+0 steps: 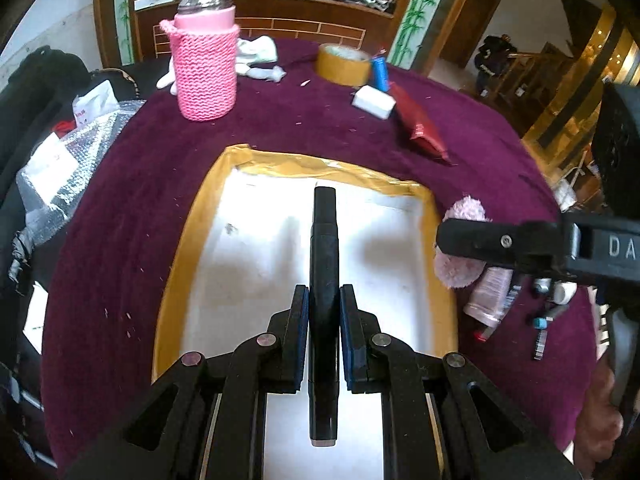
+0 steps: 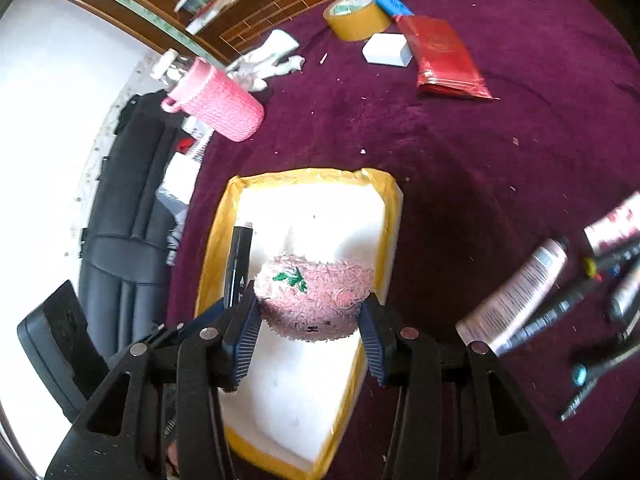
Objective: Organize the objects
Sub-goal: 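Carry the marker into the white tray and open the left gripper while the right places the bear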
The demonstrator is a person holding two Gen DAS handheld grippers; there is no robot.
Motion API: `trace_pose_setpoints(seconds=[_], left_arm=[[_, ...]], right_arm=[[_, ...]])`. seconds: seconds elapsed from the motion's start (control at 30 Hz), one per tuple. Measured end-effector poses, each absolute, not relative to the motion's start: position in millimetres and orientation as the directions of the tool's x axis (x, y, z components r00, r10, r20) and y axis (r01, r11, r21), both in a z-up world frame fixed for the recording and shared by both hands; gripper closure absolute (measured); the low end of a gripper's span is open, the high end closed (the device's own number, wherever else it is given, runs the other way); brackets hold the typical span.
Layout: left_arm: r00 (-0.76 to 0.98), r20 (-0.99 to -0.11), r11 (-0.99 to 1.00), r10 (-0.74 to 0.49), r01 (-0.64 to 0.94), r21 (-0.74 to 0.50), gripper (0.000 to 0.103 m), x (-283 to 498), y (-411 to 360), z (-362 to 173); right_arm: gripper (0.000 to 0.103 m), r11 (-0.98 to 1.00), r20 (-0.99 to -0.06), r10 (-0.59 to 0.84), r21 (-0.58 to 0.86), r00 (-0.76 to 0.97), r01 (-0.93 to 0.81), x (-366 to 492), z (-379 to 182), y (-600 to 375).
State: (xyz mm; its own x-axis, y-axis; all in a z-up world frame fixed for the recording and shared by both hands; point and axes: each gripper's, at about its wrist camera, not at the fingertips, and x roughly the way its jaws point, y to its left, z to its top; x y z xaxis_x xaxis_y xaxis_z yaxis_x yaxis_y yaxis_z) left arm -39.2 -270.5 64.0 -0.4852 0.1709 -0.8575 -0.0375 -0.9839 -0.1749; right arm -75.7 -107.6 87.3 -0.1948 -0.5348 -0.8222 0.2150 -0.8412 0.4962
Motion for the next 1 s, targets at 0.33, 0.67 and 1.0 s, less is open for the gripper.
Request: trace_pose_setpoints(seconds=[0.33,0.67,1.0], left_arm=[[-0.494,-0.864,-0.995,0.098,-0.05,-0.084,0.092,-64,-263,46],[-0.51,-0.857,-0.997,0.069,-0.053,-0.049,0.09,-72,-255,44],[-0.548,-0.836,-0.999,0.009,-0.047,0.02,0.054,-71,-249,52]], right_arm=[[0.058,-0.891,-0.878,-0.446,0.416,-0.176,0.181,-104,58,-130],[0.057,-0.909,-0.894,-0.4,0.358,-0.204,0.214,-111,58,-137],[0.057,-0.914,-0.898,-0.381,0.329,-0.222,0.238,-114,58,-142]])
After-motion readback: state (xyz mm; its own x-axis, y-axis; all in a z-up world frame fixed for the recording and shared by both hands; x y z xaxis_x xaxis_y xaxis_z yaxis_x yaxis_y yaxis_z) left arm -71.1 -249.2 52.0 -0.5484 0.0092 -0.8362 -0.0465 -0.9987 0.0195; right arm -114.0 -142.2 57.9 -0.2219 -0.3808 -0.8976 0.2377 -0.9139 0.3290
